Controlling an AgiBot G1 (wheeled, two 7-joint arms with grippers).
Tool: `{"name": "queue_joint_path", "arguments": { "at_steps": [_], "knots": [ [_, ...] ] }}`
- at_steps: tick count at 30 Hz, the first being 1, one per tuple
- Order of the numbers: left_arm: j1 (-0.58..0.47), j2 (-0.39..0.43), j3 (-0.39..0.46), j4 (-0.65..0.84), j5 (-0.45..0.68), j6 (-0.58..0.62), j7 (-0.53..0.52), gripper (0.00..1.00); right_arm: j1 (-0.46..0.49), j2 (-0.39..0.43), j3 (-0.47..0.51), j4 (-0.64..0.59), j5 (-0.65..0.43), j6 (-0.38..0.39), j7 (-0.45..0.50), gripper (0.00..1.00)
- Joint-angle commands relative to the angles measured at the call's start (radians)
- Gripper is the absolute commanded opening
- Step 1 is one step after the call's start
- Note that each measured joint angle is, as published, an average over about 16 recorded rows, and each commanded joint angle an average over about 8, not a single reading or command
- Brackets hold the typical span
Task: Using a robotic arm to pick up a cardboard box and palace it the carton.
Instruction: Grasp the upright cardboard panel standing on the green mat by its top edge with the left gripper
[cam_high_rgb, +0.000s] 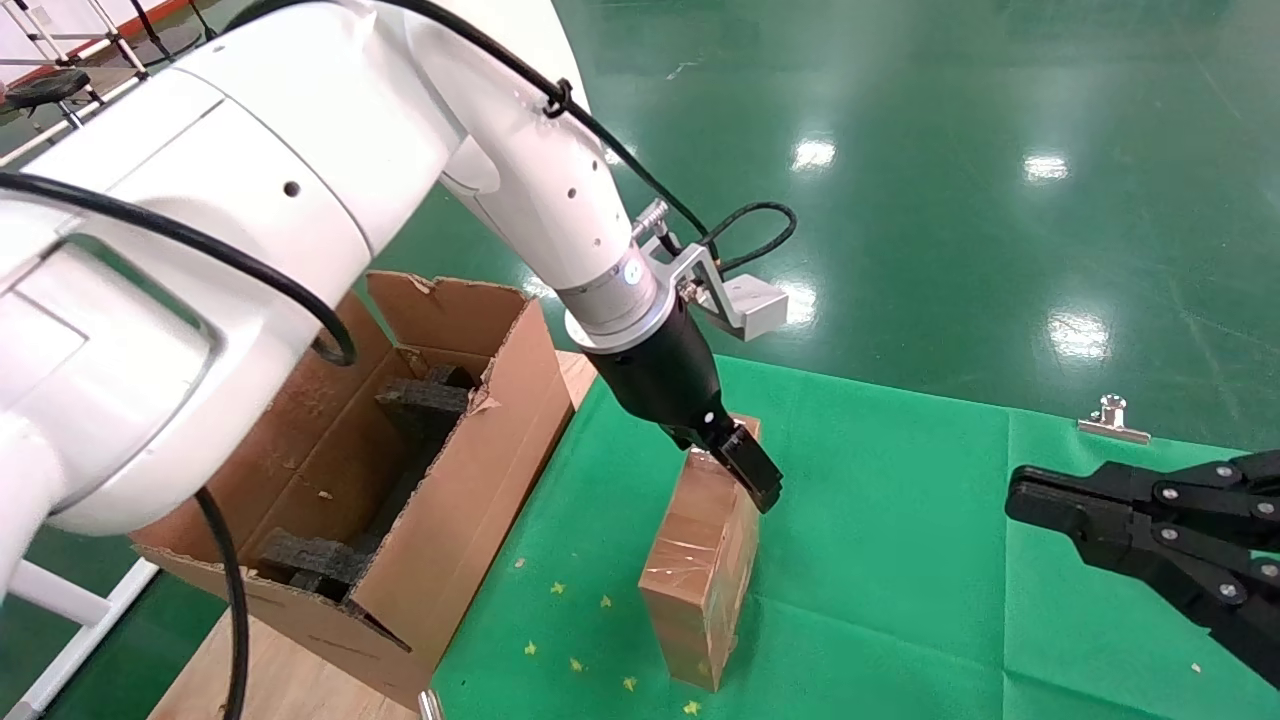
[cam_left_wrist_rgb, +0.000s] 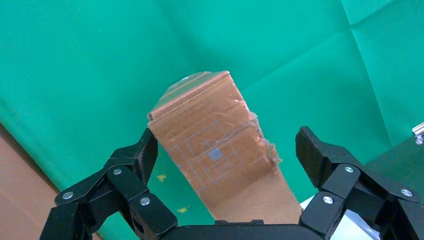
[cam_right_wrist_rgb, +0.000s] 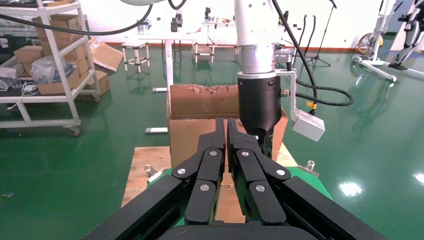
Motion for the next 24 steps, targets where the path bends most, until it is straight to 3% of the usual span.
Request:
{"name": "queue_joint_path", "arguments": {
  "at_steps": [1, 3, 4, 24],
  "knots": [
    [-0.001, 0.0, 0.002, 0.0, 0.001, 0.0, 0.0, 0.22, 0.0, 0.0, 0.0, 0.0, 0.0, 0.0, 0.0, 1.0],
    [0.0, -0.001, 0.0, -0.001, 0.0, 0.0, 0.0, 0.02, 0.0, 0.0, 0.0, 0.0, 0.0, 0.0, 0.0, 1.0],
    [0.0, -0.001, -0.001, -0.001, 0.0, 0.0, 0.0, 0.0, 0.0, 0.0, 0.0, 0.0, 0.0, 0.0, 0.0, 1.0],
    [0.001, -0.005, -0.008, -0.004, -0.003, 0.0, -0.001, 0.0, 0.0, 0.0, 0.0, 0.0, 0.0, 0.0, 0.0, 1.0]
  ]
}}
